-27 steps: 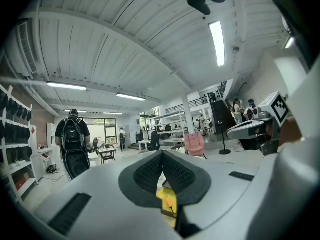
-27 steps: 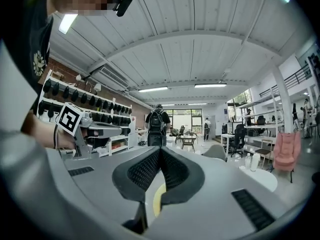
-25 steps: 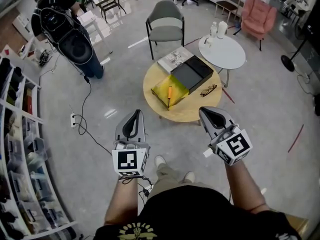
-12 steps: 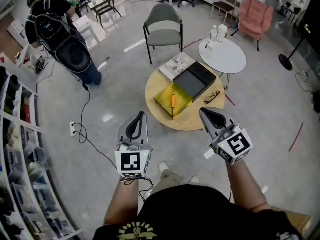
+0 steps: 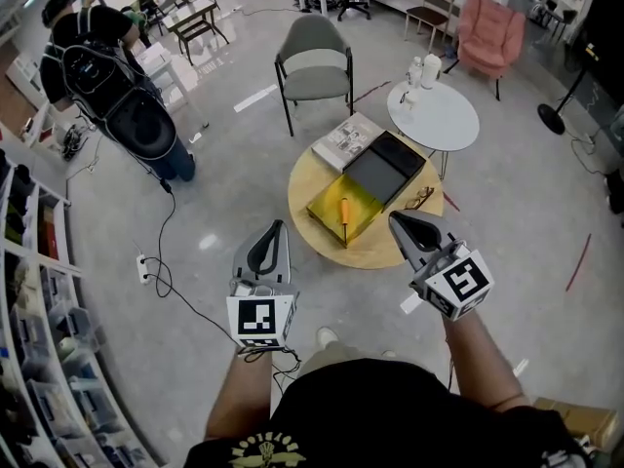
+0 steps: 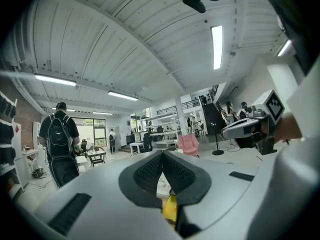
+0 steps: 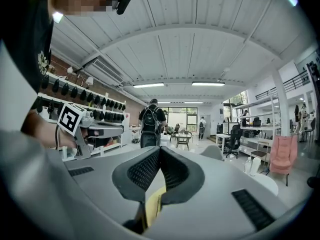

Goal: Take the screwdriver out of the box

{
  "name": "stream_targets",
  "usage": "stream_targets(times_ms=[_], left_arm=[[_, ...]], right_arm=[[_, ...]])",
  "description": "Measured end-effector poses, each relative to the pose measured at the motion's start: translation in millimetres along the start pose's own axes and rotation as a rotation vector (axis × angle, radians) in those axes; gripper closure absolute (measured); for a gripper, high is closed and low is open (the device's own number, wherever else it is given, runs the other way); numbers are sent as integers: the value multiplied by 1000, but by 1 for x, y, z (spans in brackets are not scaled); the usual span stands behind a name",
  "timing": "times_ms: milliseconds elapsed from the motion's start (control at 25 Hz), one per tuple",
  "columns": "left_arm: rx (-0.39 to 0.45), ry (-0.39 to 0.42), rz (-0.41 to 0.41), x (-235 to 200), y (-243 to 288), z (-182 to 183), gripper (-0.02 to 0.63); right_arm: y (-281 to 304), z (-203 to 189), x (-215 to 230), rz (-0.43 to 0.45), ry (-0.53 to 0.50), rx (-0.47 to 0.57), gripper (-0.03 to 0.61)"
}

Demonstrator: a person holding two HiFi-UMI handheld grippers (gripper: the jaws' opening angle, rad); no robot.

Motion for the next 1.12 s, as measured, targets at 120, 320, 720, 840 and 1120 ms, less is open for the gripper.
stream_targets(times_ms=[120,320,720,840,1120], left_arm=[[1,-4,-12,-13,8,-1,600],[10,-11,-33,-32,16,-1,600],[36,-18,-68,-71,16,-14,600],[34,-20,-87,-70,14,-17,600],[28,-22,-95,-74,16,-20,600]], right_arm=[[12,1,3,-15,-10,12,563],[31,7,1,-35,-23,7,563],[51,-5,-16,-81,-40,-26,563],[49,-8,-21,-93,-33,-45,563],[55,-7,-18,-105,-38,-54,563]])
Point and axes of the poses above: the fingertips, and each gripper's own axes: y forward along the fingers, x to its right, z out of its top, the point moved 2 cm from there along -y, backward along the fingers, and after that the axes turned 12 degrees about x, right-handed, at the moved point
